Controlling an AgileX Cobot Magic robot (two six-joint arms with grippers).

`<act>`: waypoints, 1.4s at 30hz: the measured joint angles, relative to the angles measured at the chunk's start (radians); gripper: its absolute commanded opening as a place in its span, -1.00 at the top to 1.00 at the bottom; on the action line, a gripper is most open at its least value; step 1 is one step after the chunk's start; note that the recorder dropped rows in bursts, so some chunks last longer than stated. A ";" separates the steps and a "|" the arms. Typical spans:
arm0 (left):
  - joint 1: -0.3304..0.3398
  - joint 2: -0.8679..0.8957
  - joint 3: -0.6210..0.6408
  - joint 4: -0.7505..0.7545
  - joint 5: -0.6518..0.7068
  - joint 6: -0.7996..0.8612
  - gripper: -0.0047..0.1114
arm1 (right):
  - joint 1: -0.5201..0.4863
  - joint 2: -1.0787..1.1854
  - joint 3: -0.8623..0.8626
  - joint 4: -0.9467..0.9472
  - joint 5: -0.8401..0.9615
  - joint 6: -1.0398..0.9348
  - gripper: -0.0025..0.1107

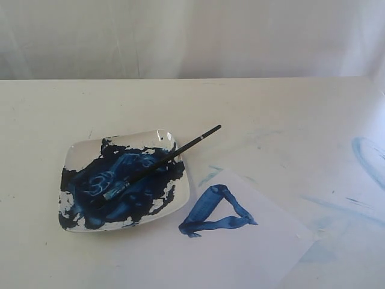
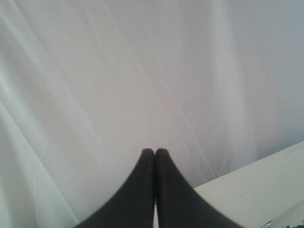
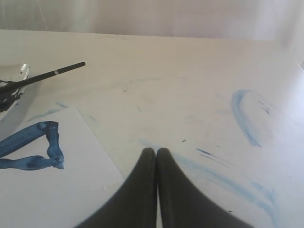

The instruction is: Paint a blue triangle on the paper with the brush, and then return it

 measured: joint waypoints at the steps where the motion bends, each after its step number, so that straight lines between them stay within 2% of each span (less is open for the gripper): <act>1: 0.000 0.000 0.000 0.000 0.000 0.000 0.92 | 0.000 0.000 0.000 0.000 0.000 0.000 0.96; 11: 0.000 0.000 0.000 0.000 0.000 0.000 0.92 | 0.000 0.000 0.000 0.000 0.000 0.000 0.96; 15: 0.000 -0.001 0.038 0.000 -0.015 -0.025 0.92 | 0.000 0.000 0.000 0.000 0.000 0.000 0.96; 19: 0.000 -0.001 0.119 0.000 -0.025 -0.064 0.92 | 0.000 0.000 0.000 0.000 0.000 0.000 0.96; 31: 0.000 0.002 0.465 0.002 -0.032 -0.246 0.92 | 0.000 0.000 0.000 0.000 0.000 0.000 0.96; 39: 0.000 -0.002 0.640 0.002 -0.045 -0.492 0.92 | 0.000 0.000 0.000 0.000 0.000 0.000 0.96; 42: 0.000 -0.002 0.666 0.002 -0.045 -0.578 0.92 | 0.000 0.000 0.000 0.000 0.000 0.000 0.96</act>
